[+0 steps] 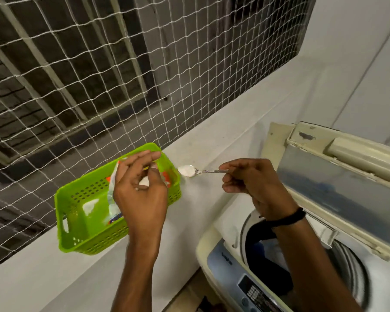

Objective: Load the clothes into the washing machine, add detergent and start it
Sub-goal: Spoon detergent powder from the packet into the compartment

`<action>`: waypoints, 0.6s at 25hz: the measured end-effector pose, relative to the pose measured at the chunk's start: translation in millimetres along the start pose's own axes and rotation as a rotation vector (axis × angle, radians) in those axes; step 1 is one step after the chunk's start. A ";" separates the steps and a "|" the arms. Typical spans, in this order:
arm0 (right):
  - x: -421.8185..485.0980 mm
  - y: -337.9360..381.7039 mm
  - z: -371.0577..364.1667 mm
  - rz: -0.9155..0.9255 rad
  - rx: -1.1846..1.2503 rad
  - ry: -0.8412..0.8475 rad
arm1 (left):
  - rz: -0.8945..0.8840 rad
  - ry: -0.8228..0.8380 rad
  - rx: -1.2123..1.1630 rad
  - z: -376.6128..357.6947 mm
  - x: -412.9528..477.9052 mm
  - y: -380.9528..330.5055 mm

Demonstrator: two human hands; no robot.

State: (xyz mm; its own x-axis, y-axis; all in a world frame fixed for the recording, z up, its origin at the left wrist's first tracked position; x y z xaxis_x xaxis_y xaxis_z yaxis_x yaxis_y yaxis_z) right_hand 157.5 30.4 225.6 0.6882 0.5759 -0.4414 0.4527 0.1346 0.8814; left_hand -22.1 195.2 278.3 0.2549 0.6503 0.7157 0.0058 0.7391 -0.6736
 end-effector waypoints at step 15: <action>-19.8 -98.6 182.8 -0.153 0.265 -0.450 | 0.104 0.472 -0.255 -185.1 -87.8 -15.8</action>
State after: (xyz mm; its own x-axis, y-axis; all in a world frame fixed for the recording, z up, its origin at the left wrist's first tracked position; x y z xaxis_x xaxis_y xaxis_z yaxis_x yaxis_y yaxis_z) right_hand 202.8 -141.6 116.7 0.7520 0.1553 -0.6406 0.6538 -0.0517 0.7549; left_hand 134.4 93.8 191.9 0.6723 0.5247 0.5222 0.1769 0.5711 -0.8016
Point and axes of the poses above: each hand's wrist, its own x-axis towards the middle knuckle, its own z-axis out of the back of the hand, y = z × x, the point moved 7 cm from there along x, towards the middle knuckle, and after that the axes turned 15 degrees about -z, right-handed, at the moved point
